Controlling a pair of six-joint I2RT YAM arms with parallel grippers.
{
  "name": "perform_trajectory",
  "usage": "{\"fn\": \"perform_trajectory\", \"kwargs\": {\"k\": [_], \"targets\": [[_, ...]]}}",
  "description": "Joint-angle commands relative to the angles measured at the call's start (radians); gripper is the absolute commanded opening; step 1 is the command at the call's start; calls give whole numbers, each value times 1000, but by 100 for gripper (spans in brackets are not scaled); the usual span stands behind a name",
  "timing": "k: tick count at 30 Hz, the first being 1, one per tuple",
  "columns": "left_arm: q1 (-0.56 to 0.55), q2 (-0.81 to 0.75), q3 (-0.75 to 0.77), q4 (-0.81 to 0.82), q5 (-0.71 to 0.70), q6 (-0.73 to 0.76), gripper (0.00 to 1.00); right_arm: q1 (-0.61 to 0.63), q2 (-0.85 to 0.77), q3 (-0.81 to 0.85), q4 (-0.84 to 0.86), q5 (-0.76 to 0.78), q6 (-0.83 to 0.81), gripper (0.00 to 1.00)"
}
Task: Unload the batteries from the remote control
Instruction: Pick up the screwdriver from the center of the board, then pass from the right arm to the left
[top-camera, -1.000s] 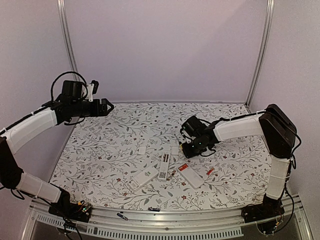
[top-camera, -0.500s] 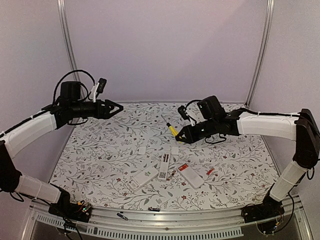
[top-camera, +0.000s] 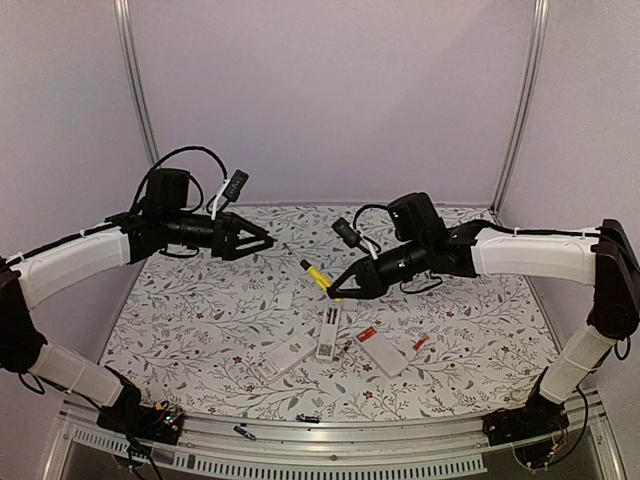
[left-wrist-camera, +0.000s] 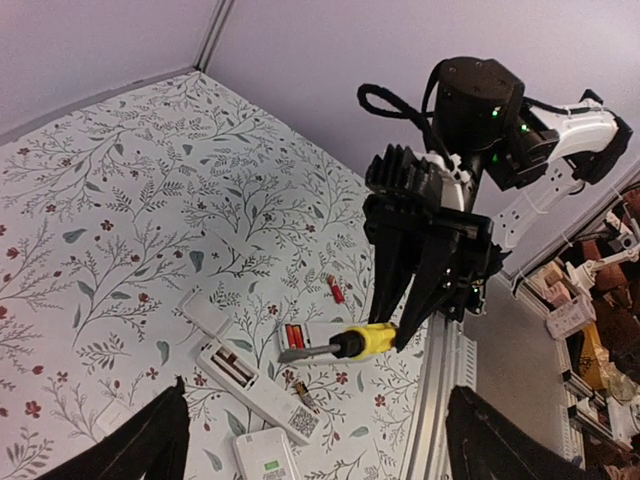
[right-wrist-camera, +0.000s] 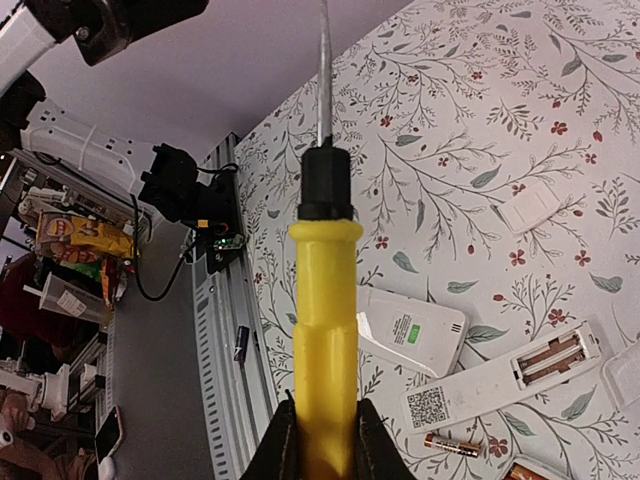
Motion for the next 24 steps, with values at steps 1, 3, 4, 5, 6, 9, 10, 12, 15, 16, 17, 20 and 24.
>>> {"fn": "perform_trajectory", "kwargs": {"k": [1, 3, 4, 5, 6, 9, 10, 12, 15, 16, 17, 20, 24], "targets": [[-24, 29, -3, 11, 70, 9, 86, 17, -18, 28, 39, -86, 9, 0], [-33, 36, -1, 10, 86, 9, 83, 22, -13, 36, 38, -98, 9, 0], [-37, 38, -2, 11, 92, 10, 81, 24, -8, 41, 37, -101, 8, 0], [-40, 41, 0, 10, 97, 10, 78, 28, -6, 45, 35, -103, 7, 0], [-42, 44, 0, 11, 102, 9, 75, 29, -2, 49, 34, -106, 5, 0], [-48, 53, 2, 11, 116, 6, 66, 33, 5, 60, 29, -111, 1, 0], [-50, 56, 2, 11, 121, 4, 62, 34, 7, 63, 28, -115, -3, 0], [-55, 65, 5, 11, 131, 2, 57, 34, 12, 68, 25, -121, -6, 0], [-58, 74, 10, 10, 146, 0, 48, 36, 24, 75, 11, -123, -15, 0], [-59, 78, 11, 9, 150, 0, 44, 36, 28, 77, 7, -122, -17, 0], [-60, 79, 12, 9, 152, -1, 41, 36, 32, 78, 3, -122, -18, 0], [-61, 84, 15, 9, 158, -3, 38, 36, 39, 79, -1, -124, -22, 0], [-61, 87, 14, 19, 171, -11, 37, 36, 46, 82, -8, -122, -28, 0]]}}
